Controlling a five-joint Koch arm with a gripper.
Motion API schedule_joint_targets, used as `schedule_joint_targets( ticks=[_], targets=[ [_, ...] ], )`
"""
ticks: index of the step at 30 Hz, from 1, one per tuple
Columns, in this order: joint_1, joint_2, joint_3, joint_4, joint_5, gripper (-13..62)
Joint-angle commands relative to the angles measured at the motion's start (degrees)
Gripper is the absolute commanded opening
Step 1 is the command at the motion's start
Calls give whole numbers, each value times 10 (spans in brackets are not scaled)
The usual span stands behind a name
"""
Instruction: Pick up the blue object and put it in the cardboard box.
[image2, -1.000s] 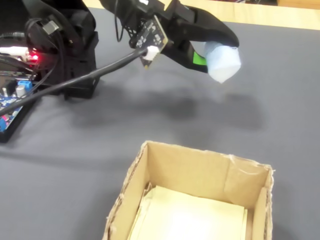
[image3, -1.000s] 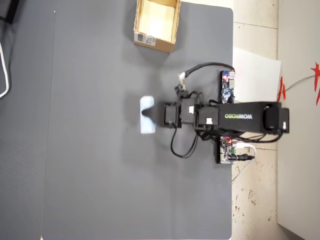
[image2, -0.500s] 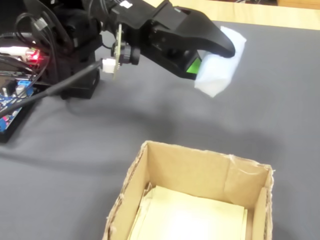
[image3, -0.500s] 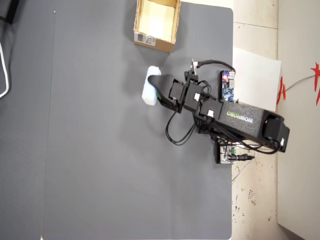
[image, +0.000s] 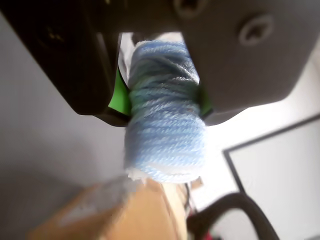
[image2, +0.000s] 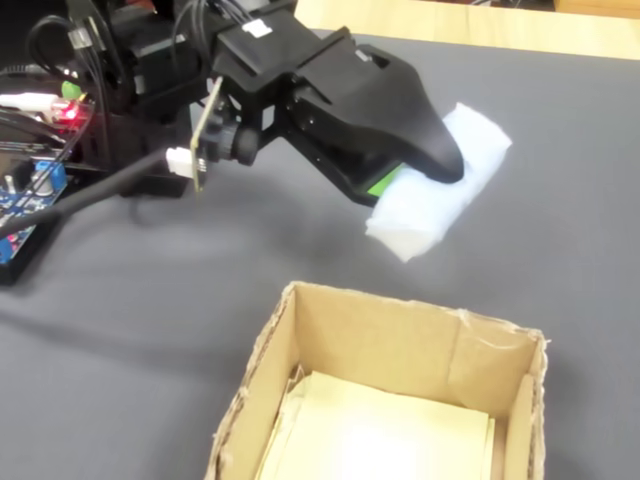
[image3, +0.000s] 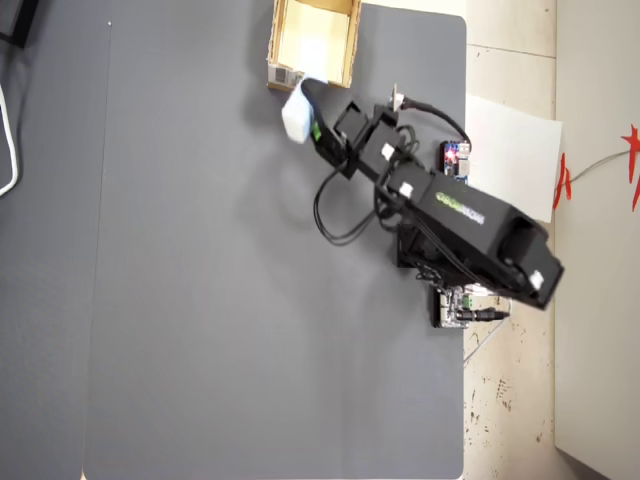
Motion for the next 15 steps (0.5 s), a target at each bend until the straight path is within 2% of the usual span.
schedule_joint_targets(
  ticks=[1,15],
  targets=[
    [16,-10,-62,-46,-4,154],
    [135,-134,-219,127,-16,154]
  ],
)
